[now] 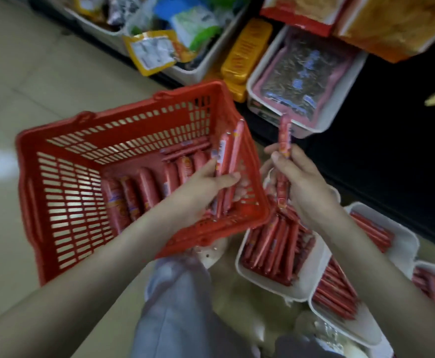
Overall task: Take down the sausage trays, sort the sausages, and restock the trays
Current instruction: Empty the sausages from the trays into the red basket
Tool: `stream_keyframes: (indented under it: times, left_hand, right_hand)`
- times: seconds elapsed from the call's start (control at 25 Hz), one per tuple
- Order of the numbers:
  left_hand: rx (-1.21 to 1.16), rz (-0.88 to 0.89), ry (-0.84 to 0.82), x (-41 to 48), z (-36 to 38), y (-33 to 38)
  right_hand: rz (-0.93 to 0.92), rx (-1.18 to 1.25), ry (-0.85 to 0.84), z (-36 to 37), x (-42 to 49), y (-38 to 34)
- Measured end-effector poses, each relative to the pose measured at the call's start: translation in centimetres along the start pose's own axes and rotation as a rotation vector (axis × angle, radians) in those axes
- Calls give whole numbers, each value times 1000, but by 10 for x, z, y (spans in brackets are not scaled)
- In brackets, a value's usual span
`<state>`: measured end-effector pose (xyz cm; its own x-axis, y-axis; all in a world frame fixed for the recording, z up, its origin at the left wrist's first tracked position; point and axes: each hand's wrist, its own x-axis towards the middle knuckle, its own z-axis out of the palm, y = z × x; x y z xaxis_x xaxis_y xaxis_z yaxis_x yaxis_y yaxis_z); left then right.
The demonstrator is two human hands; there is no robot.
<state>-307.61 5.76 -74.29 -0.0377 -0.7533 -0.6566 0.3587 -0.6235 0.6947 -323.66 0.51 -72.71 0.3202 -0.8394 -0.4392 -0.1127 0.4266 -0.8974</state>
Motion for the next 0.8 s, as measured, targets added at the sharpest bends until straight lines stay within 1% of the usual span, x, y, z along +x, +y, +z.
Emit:
stream_keyframes:
  times: [0.08, 0.16, 0.24, 0.28, 0.36, 0.48, 0.52, 0.6, 0.72, 0.8]
  left_hand:
    - [-43, -20, 112, 7, -49, 9]
    - [30, -62, 260, 19, -103, 5]
    - [188, -98, 408, 35, -151, -9]
    - [263, -125, 456, 42, -172, -19]
    - [442, -180, 483, 52, -199, -37]
    - [785, -235, 381, 63, -210, -61]
    - [897, -250, 351, 67, -209, -67]
    - [1002, -246, 312, 79, -203, -79]
    - [1077, -151, 280, 99, -189, -91]
    - [1149, -86, 257, 110, -178, -97]
  right_hand:
    - [-1, -111, -83, 34, 27, 5]
    - [-17, -402, -181, 63, 59, 28]
    - [-35, -755, -290, 87, 92, 59]
    - [-42, -901, -360, 99, 108, 77]
    - [-28, -1143, -510, 118, 128, 111]
    - [42, -1454, -741, 137, 136, 150]
    - [61, -1515, -789, 139, 136, 157]
    - [84, -1503, -816, 136, 134, 164]
    - [136, -1385, -762, 121, 136, 164]
    - [125, -1380, -666, 111, 140, 157]
